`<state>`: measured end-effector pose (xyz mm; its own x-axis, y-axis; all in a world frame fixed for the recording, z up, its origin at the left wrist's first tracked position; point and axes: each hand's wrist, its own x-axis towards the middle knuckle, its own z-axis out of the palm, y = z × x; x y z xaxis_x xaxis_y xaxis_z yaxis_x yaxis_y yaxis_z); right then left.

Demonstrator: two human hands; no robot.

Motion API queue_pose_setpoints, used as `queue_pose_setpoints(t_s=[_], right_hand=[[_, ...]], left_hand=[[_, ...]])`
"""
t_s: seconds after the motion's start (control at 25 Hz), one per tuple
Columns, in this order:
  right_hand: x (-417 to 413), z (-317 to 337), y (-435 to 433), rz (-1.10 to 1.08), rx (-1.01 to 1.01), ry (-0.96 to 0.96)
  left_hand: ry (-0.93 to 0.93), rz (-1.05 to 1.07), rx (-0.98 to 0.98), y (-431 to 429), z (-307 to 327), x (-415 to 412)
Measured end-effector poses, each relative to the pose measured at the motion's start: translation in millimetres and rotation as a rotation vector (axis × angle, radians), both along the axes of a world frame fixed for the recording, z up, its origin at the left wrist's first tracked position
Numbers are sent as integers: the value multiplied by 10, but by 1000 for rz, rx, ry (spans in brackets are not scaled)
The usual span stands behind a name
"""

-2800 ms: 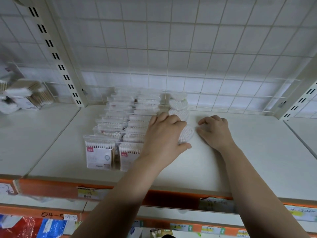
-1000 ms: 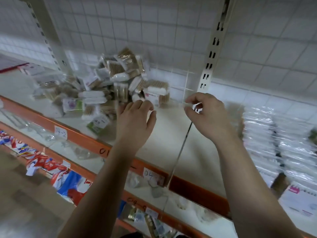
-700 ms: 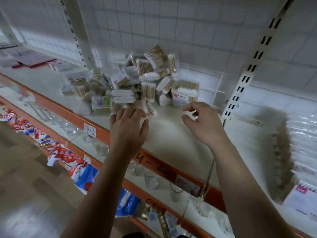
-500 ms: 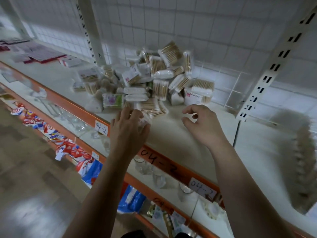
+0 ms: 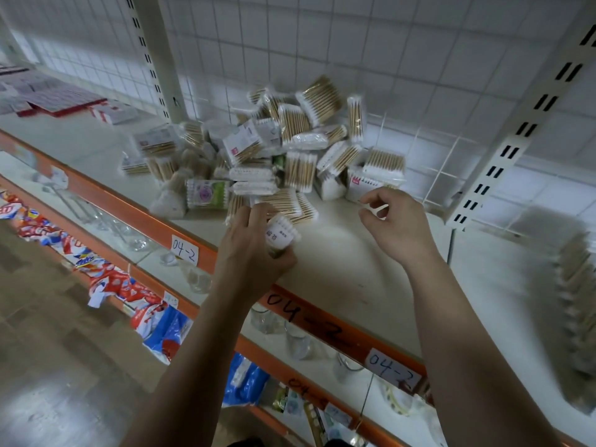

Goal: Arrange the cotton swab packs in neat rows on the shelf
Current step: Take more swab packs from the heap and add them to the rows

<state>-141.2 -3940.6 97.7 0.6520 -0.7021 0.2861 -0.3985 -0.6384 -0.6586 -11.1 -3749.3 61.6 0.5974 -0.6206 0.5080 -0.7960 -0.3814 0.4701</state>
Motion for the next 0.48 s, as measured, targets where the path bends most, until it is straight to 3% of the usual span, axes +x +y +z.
queue_pose_setpoints(t_s=[0.32,0.48], right_hand=[[-18,136,-311,-99,-18,-42],[38,162,-348,-99,-29,-50]], left_hand=[[-96,-68,-165,-258,45,-34],[-30,-65,-136,-278,14,2]])
